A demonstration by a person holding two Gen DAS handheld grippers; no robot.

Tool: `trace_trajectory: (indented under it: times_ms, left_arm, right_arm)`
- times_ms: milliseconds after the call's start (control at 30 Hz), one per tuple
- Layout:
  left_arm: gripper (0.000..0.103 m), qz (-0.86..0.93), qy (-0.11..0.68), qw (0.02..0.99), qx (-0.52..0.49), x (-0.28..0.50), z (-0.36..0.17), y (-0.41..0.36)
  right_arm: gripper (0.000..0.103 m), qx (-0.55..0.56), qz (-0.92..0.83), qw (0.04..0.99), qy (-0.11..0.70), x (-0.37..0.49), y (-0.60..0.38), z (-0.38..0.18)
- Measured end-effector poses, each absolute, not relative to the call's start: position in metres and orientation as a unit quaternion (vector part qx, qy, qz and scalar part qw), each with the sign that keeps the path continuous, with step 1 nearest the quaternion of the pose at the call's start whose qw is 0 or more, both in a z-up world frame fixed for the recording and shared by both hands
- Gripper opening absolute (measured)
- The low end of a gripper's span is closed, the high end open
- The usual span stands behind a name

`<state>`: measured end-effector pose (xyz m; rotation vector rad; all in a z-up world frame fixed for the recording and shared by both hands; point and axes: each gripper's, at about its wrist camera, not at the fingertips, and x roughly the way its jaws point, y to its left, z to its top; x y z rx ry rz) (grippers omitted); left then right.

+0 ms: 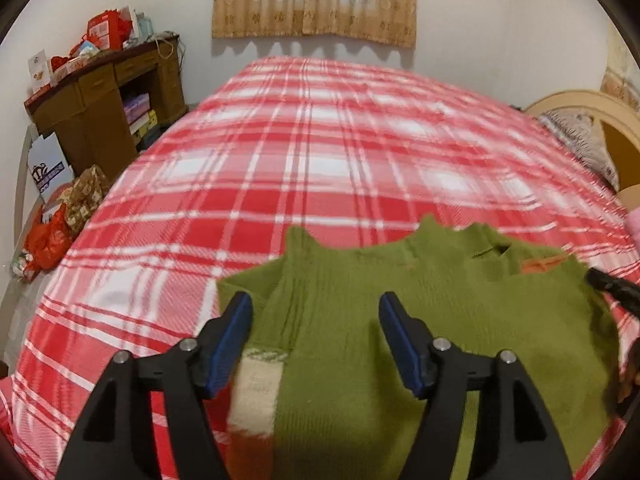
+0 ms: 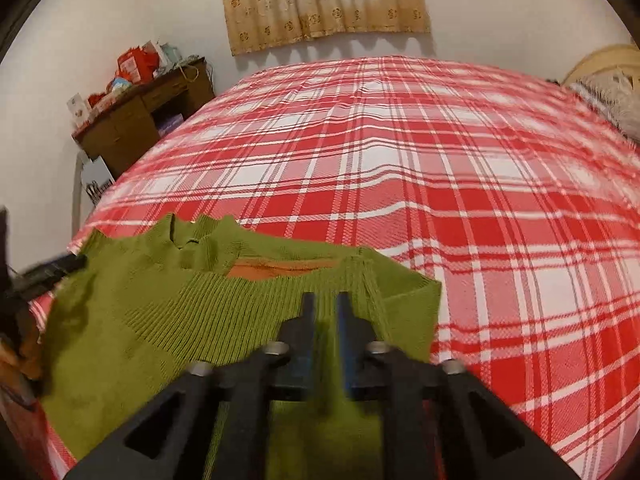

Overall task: Fold small clothes
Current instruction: 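Lay the folded hem down and open both tools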

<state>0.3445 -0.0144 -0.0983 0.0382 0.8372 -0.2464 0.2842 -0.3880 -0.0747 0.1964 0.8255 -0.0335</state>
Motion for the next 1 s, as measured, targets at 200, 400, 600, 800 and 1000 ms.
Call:
trace_trajectory:
  times_ms: [200,400,600,800,1000]
  left_arm:
    - [0.077,-0.097,0.422,0.9,0.04,0.352,-0.118,-0.023]
    - [0.078,-0.092,0.421,0.901,0.045,0.35,-0.117,-0.023]
    - [0.078,-0.07,0.406,0.91,0.039,0.346,-0.102,-0.021]
    - [0.079,-0.03,0.394,0.916,0.064,0.355,-0.101,-0.03]
    - [0.085,0.037,0.4,0.908,0.118,0.382,-0.118,-0.041]
  right_arm:
    - [0.075,0.093,-0.033,0.919,0.381,0.274,-0.393,-0.067]
    - [0.032,0.012,-0.029,0.891,0.452,0.314,-0.373,-0.102]
    - [0.01,-0.037,-0.074,0.917,0.39,0.299,-0.361,-0.074]
    - [0.01,-0.044,-0.144,0.918,0.367,0.319,-0.377,-0.073]
    - [0.014,-0.1,-0.162,0.886,0.422,0.339,-0.371,-0.104]
